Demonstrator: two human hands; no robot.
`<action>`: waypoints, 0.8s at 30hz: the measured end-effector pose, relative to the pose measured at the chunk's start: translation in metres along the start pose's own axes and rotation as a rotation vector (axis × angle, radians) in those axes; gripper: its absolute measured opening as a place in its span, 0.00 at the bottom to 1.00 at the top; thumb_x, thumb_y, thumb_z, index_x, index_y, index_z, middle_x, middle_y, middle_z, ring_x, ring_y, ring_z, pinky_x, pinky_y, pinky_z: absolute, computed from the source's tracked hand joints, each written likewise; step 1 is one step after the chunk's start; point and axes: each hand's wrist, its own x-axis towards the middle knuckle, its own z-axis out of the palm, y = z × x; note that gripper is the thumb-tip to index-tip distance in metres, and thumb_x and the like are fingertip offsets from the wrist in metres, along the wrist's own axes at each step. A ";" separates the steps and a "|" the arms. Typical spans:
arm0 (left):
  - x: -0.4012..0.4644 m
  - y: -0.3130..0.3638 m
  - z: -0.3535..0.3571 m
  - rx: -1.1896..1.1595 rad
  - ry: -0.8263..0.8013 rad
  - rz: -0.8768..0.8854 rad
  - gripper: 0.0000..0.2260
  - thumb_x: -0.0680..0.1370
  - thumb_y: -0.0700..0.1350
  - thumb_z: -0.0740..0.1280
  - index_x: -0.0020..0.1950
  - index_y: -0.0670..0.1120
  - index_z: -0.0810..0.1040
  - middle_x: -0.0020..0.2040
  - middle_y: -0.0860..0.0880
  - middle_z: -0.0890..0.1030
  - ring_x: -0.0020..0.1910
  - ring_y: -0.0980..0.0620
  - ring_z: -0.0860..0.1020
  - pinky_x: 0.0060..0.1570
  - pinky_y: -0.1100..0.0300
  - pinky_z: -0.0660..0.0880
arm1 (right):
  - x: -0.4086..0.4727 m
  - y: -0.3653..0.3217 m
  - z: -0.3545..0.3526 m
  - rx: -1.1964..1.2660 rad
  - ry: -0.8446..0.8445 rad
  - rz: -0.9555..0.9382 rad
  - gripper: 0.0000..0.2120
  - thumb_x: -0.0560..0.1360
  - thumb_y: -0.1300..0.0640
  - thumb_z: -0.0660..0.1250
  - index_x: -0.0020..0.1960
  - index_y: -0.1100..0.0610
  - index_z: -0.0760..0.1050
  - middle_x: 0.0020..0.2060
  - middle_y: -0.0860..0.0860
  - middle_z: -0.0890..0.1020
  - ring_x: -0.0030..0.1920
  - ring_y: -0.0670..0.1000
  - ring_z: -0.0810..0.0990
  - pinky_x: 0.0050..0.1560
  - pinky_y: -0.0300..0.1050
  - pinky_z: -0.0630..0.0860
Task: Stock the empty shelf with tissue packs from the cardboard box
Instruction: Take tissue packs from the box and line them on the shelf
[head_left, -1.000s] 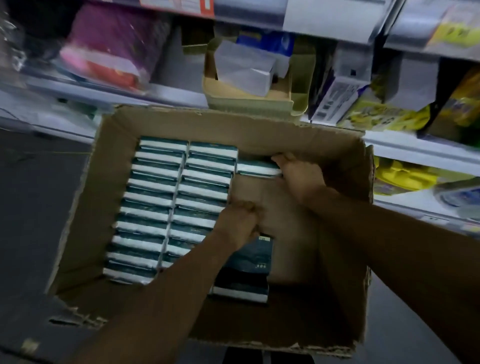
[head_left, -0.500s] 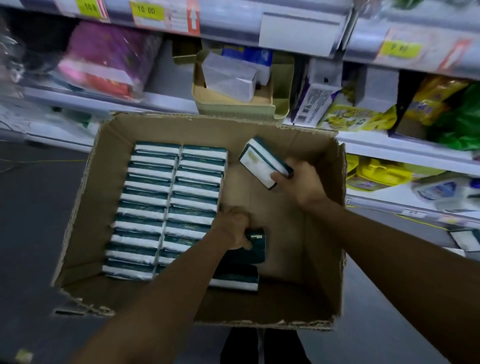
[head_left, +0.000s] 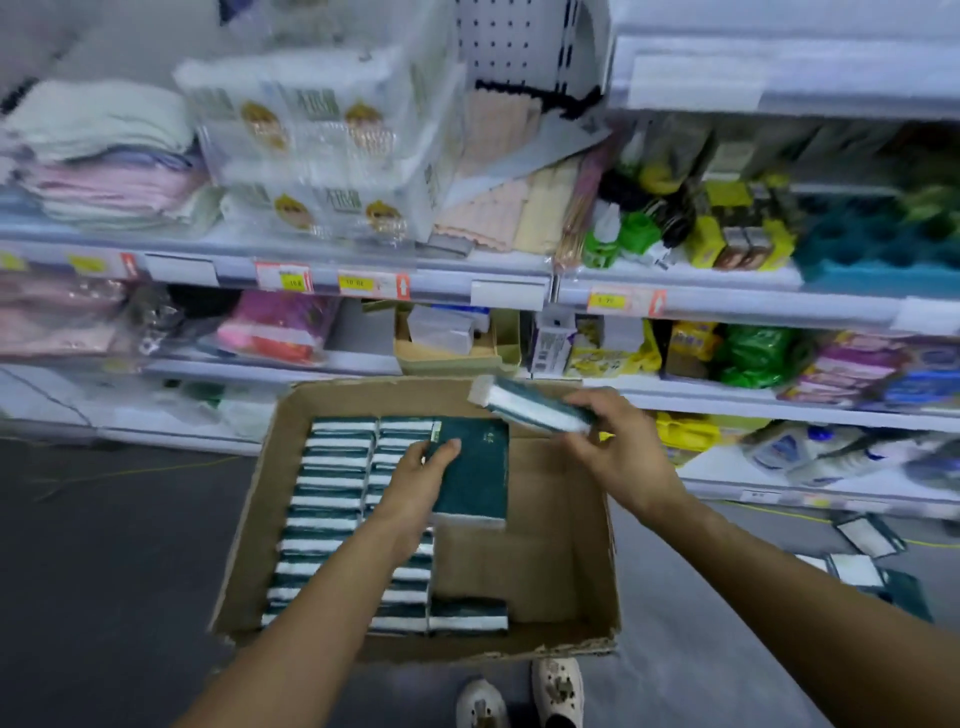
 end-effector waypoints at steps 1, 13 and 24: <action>-0.009 0.013 0.005 -0.051 -0.014 -0.004 0.17 0.79 0.57 0.66 0.60 0.46 0.77 0.55 0.45 0.83 0.52 0.47 0.82 0.57 0.48 0.78 | -0.003 -0.008 -0.008 -0.033 0.006 -0.090 0.17 0.71 0.67 0.71 0.57 0.53 0.77 0.55 0.47 0.76 0.55 0.45 0.77 0.51 0.35 0.75; -0.088 0.131 0.072 -0.196 -0.150 0.368 0.34 0.63 0.63 0.75 0.64 0.47 0.76 0.55 0.48 0.85 0.55 0.47 0.83 0.61 0.42 0.76 | -0.008 -0.106 -0.087 0.537 0.189 0.147 0.37 0.64 0.44 0.77 0.69 0.47 0.66 0.67 0.43 0.71 0.66 0.42 0.72 0.60 0.38 0.72; -0.135 0.195 0.207 -0.137 -0.174 0.619 0.33 0.65 0.67 0.71 0.65 0.50 0.74 0.58 0.51 0.83 0.55 0.51 0.82 0.58 0.47 0.79 | 0.025 -0.115 -0.221 0.860 0.279 0.310 0.06 0.73 0.57 0.72 0.49 0.57 0.80 0.41 0.47 0.85 0.43 0.46 0.81 0.50 0.48 0.77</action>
